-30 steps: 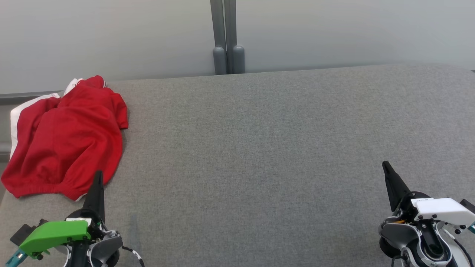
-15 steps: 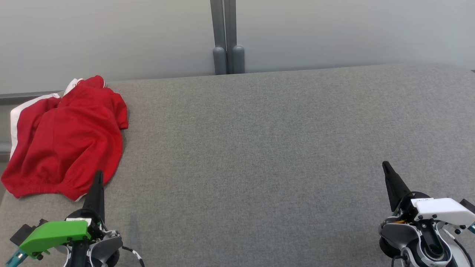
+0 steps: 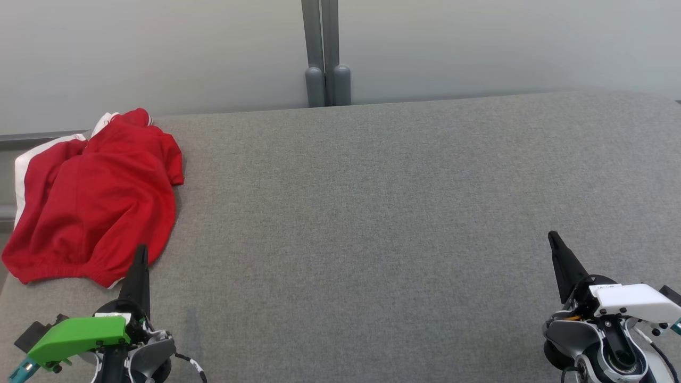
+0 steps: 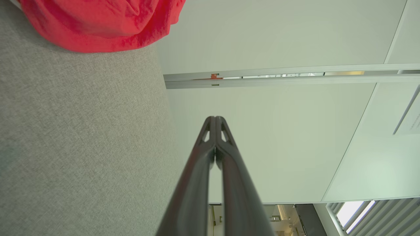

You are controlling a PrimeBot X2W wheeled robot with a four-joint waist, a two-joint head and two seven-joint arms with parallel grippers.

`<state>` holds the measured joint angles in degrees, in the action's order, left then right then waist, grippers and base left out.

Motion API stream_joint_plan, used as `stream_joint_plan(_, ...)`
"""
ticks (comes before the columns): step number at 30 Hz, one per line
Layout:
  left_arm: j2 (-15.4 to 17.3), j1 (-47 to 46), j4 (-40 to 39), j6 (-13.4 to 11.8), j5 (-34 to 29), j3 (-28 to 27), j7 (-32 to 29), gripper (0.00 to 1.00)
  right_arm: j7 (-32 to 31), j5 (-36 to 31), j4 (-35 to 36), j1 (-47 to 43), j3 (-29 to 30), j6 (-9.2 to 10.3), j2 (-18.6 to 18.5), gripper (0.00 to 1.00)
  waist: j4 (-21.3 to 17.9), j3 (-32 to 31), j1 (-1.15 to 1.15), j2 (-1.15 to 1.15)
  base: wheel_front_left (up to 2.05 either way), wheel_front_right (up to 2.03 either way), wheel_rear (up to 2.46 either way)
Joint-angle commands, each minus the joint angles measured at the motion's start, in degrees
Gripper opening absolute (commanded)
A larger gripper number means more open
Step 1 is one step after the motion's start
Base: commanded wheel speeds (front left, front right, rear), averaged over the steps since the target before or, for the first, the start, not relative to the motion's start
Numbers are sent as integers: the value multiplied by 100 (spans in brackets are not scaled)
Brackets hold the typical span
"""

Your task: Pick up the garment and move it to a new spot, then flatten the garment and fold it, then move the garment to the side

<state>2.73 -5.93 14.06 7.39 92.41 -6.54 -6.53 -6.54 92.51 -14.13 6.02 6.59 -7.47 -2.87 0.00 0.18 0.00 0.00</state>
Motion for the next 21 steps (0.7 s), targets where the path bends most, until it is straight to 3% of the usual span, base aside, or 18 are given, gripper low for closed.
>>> stream_joint_plan(1, 31, -70, -10, 36, -1, -10, -15, 0, -12, -22, 30, 41, -3, -5, -3, 0, 0, 0, 0, 0, 0, 0, 0)
stream_joint_plan(20, 31, -70, -10, 36, -1, -10, -15, 0, -11, -22, 30, 41, -3, -5, -3, 0, 0, 0, 0, 0, 0, 0, 0)
stream_joint_plan(21, -2, 6, 14, -1, 0, 2, 1, 100, 0, 0, -19, -7, 0, 0, 2, 100, 0, 0, 0, 0, 0, 0, 0)
